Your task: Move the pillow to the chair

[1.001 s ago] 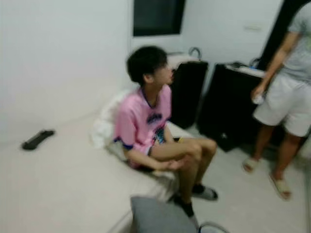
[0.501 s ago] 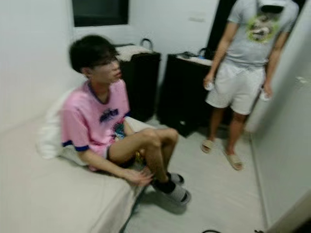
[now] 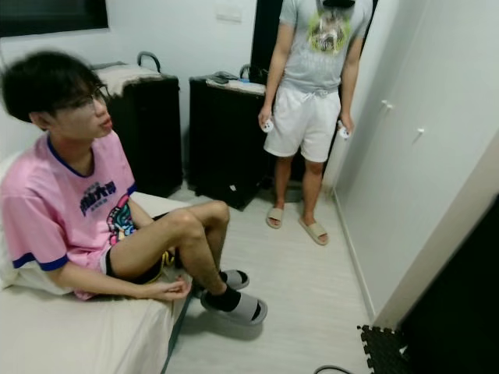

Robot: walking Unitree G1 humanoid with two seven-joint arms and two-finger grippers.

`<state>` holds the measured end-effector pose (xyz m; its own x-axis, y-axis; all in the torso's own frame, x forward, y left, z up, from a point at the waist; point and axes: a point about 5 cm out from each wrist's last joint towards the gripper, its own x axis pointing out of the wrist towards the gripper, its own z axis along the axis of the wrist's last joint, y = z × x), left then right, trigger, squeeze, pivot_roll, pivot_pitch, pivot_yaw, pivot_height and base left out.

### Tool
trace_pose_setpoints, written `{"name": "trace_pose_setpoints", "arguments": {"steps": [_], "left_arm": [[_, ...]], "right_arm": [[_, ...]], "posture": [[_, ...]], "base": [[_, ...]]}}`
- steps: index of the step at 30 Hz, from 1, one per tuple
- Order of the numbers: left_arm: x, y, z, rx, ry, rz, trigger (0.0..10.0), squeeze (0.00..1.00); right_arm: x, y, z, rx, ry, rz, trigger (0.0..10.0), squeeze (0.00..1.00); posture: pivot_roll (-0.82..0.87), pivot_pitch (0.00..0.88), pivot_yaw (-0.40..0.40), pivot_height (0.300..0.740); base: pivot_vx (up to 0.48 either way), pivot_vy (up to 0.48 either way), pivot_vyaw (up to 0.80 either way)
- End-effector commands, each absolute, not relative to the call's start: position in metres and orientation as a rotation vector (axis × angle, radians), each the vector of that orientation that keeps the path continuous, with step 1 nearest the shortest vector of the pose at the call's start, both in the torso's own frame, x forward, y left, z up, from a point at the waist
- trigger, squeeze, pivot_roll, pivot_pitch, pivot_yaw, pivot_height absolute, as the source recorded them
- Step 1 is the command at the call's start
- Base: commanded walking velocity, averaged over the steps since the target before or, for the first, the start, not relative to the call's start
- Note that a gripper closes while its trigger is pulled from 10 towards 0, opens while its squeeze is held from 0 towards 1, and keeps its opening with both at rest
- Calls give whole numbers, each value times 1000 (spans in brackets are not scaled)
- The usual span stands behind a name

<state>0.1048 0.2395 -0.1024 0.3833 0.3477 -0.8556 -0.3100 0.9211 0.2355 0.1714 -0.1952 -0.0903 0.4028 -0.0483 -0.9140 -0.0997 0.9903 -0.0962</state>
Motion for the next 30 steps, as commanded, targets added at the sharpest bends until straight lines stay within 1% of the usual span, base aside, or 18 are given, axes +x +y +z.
{"name": "trace_pose_setpoints", "arguments": {"steps": [1,5,8,10,11,13,14,16,17,19,20,22,23,24,25,26,27,30], "left_arm": [[104,234,-104,45,1103,394,10000,0],[101,234,-104,95,1111,376,10000,0],[101,235,-104,122,1112,373,10000,0],[102,235,-104,134,1111,372,10000,0],[102,235,-104,134,1111,372,10000,0],[103,235,-103,138,1107,370,10000,0],[103,235,-103,138,1107,370,10000,0],[106,234,-103,100,1096,377,10000,0],[106,234,-103,100,1096,377,10000,0],[108,234,-103,85,1089,378,10000,0],[108,234,-102,85,1088,378,10000,0],[108,234,-102,85,1088,378,10000,0],[109,235,-102,81,1085,379,10000,0],[109,235,-102,81,1085,379,10000,0],[109,235,-102,80,1084,379,10000,0],[109,235,-102,79,1083,378,10000,0],[109,235,-102,79,1083,378,10000,0],[108,235,-102,71,1083,375,10000,0]], "right_arm": [[166,-196,-93,-145,1180,45,10000,0],[168,-192,-92,-96,1156,44,10000,0],[176,-186,-89,-45,1120,53,10000,0],[192,-174,-83,48,1062,84,10000,0],[192,-174,-83,48,1062,84,10000,0],[211,-160,-73,148,987,119,10000,0],[211,-160,-73,148,987,119,10000,0],[255,-132,-41,384,799,243,10000,0],[255,-132,-41,384,799,243,10000,0],[285,-114,-11,565,641,374,10000,0],[292,-109,-2,614,595,419,10000,0],[292,-109,-2,614,595,419,10000,0],[315,-106,27,727,457,488,10000,0],[315,-106,27,727,457,488,10000,0],[323,-106,38,763,403,497,10000,0],[333,-110,50,797,345,483,10000,0],[333,-110,50,797,345,483,10000,0],[352,-123,73,831,238,390,10000,0]], "posture": [[104,28,-107,731],[102,33,-107,731],[101,34,-105,731],[95,36,-101,731],[95,36,-101,731],[92,37,-99,731],[92,37,-99,731],[94,35,-99,731],[94,35,-99,731],[96,35,-98,731],[96,35,-98,731],[96,35,-98,731],[98,31,-100,731],[98,31,-100,731],[98,31,-100,731],[103,30,-103,731],[103,30,-103,731],[108,28,-105,731]], "base": [[0,0,-763],[0,0,-759],[0,0,-758],[0,0,-763],[0,0,-763],[0,0,-763],[0,0,-763],[0,0,-766],[0,0,-769],[0,0,-769],[0,0,-769],[0,0,-769],[0,0,-775],[0,0,-775],[0,0,-775],[0,0,-781],[0,0,-781],[0,0,-781]]}}
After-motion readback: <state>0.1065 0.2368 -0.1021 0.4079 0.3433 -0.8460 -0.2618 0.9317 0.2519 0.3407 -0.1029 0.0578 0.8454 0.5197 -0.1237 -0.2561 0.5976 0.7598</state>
